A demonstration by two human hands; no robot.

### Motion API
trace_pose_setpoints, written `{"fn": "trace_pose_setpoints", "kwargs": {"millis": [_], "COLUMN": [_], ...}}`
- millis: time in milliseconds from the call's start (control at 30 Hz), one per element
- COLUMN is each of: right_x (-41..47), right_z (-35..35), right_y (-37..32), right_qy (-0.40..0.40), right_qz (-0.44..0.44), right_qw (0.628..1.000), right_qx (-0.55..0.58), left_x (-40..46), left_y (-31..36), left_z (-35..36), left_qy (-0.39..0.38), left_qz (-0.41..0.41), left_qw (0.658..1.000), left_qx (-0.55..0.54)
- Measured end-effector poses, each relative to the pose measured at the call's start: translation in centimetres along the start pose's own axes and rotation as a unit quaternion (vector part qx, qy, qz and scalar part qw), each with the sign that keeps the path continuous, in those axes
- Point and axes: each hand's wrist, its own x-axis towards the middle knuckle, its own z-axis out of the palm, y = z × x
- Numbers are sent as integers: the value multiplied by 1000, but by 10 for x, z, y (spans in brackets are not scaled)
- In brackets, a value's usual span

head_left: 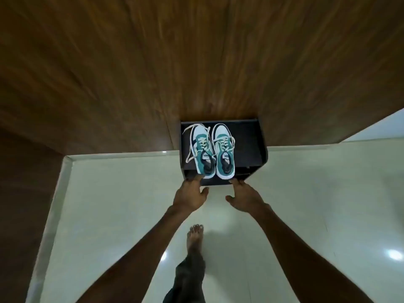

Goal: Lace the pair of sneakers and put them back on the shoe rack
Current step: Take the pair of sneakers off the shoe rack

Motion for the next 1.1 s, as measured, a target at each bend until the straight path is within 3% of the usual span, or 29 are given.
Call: {"fn": "trace_pose_setpoints", "kwargs": {"millis": [200, 400, 467, 567, 633, 733, 900, 1100], "right_x": [89, 139, 146, 147, 135, 101, 6, -32], "right_z": [-2, 4, 5, 6, 9, 20, 81, 125], "right_y": [1, 6, 7, 6, 5, 9, 52, 73], "right_qy": [-27, -64, -45, 77, 147, 191, 206, 204], "right_qz": [61, 102, 103, 59, 38, 22, -26, -25], "right_qw": [998, 992, 993, 995, 988, 981, 978, 976], "right_qx": [13, 39, 23, -7, 18, 29, 34, 67], "left_x": [93, 133, 139, 143, 133, 100, -13, -54], "left_y": [-10, -9, -8, -7, -4, 0, -2, -13], "left_z": [23, 52, 58, 59, 59, 65, 135, 164], "left_qy": [-99, -94, -65, 4, 40, 47, 96, 61], "left_qz": [-33, -45, -36, -38, -39, -27, -45, -93], "left_qw": [995, 994, 997, 999, 998, 998, 994, 994], "left_qx": [-3, 11, 14, 19, 18, 21, -5, 23]}}
